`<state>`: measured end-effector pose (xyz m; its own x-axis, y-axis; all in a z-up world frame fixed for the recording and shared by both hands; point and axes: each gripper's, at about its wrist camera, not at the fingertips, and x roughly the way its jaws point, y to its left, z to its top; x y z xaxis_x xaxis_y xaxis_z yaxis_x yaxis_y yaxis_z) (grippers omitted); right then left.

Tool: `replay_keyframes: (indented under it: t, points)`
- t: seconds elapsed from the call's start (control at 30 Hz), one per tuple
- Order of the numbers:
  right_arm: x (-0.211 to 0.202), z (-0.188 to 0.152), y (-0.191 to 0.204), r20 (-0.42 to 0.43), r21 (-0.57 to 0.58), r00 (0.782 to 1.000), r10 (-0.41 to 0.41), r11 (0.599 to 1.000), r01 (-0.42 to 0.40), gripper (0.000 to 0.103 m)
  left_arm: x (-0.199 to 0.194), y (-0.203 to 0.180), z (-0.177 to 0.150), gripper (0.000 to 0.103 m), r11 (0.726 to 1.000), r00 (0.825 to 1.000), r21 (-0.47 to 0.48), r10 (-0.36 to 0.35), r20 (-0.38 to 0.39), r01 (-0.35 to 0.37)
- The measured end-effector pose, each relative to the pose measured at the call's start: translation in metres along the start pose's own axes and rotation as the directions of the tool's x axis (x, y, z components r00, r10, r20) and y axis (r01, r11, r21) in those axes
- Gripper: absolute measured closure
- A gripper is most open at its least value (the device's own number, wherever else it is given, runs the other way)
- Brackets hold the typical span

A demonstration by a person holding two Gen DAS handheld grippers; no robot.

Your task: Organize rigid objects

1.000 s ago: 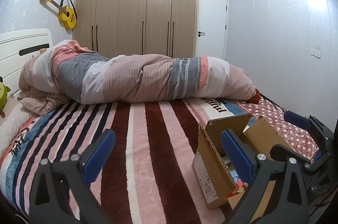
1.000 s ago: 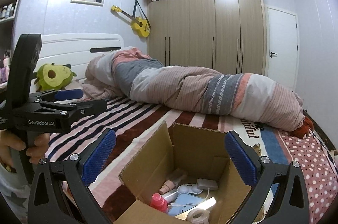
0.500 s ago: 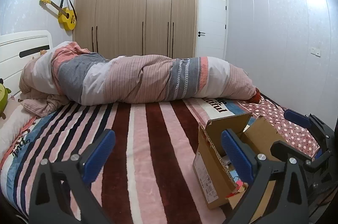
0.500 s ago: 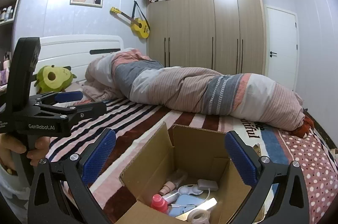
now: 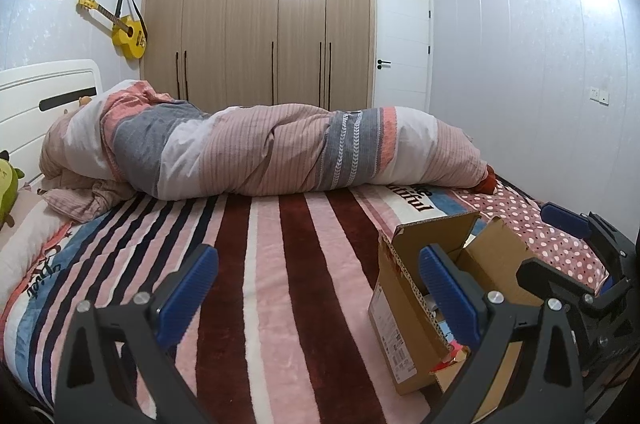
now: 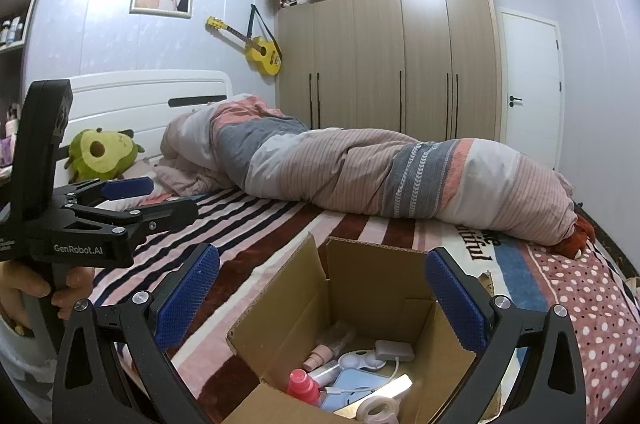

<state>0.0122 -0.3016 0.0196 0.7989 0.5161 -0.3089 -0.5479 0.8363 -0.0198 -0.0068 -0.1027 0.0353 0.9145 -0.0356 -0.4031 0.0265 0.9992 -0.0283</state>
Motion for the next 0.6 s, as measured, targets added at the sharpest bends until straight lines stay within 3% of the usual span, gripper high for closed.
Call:
replay_keyframes:
  t: [0.6]
  points:
    - [-0.0003, 0.0000, 0.0026, 0.002, 0.001, 1.000, -0.003, 1.000, 0.003, 0.000, -0.0016, 0.0026, -0.0017, 0.003, 1.000, 1.000, -0.004, 0.003, 0.003, -0.003]
